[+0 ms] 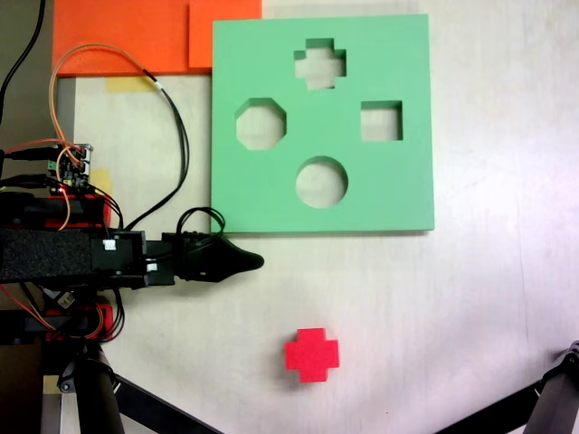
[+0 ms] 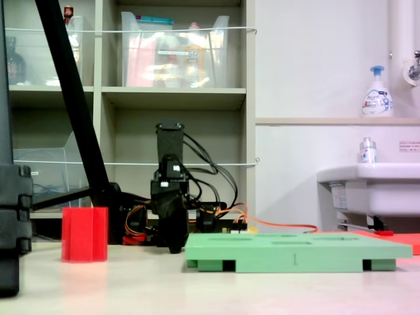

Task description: Put the cross columnar block into the corresponding hole

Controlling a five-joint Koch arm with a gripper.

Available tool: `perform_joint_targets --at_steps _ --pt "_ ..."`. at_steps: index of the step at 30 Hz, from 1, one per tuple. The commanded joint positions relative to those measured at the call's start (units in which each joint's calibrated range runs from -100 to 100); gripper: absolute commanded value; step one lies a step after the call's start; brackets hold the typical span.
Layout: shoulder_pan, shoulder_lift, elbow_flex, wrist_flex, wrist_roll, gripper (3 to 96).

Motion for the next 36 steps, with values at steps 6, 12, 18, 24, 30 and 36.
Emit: perform_joint_targets --at_steps 6,12,18,24,30,36 --pt "0.00 -0.55 -1.08 -5.33 -0.54 49.1" --pt "0.00 -0.55 -1.08 -5.33 -0.54 49.1" --pt "0.10 -0.55 -1.08 -5.33 -0.54 49.0" --pt "-3.81 -0.55 -1.08 -5.52 6.11 47.4" --pt "-6.79 -0.55 -1.08 -2.44 16.02 49.9" --pt "-11.77 -0.55 13.38 -30.17 24.76 45.6"
